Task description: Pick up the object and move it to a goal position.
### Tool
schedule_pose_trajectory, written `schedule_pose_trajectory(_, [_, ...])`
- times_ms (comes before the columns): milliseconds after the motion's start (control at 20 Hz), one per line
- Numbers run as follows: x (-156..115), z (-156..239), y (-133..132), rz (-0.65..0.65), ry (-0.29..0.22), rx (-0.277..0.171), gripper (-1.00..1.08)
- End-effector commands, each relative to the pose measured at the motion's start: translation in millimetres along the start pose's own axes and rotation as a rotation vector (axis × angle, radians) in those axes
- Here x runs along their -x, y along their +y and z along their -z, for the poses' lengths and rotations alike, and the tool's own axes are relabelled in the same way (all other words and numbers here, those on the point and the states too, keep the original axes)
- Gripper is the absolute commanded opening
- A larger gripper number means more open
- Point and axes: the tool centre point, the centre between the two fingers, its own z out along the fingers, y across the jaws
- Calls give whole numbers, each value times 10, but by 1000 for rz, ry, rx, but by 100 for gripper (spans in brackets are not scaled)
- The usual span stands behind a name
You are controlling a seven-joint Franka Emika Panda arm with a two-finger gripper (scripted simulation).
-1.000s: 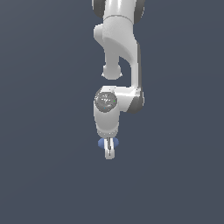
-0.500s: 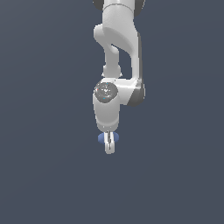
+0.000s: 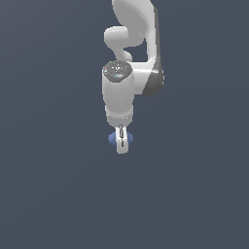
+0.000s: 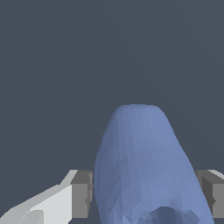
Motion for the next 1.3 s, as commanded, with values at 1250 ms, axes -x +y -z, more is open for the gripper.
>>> schedule_pose_trajectory(1250, [171, 2534, 1273, -2, 4, -1, -100])
